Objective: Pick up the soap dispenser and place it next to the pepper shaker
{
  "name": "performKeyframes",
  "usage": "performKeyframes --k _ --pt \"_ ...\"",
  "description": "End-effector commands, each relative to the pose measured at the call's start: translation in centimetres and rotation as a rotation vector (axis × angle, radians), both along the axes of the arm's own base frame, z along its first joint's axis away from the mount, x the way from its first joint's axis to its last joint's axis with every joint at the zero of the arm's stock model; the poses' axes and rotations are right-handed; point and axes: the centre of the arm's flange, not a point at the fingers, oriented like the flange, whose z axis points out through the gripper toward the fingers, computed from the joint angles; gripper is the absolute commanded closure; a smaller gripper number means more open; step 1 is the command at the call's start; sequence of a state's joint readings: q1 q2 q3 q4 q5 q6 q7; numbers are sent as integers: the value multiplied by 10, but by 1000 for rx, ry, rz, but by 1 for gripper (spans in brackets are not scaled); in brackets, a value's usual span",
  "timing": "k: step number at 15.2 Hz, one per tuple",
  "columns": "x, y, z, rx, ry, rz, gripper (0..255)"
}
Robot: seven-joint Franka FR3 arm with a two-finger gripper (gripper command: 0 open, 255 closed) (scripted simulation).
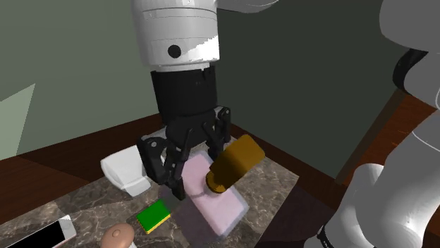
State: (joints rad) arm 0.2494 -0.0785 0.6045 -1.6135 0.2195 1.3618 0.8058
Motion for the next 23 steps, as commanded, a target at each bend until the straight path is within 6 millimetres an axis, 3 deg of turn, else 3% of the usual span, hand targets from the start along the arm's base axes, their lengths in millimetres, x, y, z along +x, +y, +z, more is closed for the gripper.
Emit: performKeyframes --k 1,23 --pt "1 28 -3 2 0 -2 255" --pt "0 33 -114 2 0 -2 255"
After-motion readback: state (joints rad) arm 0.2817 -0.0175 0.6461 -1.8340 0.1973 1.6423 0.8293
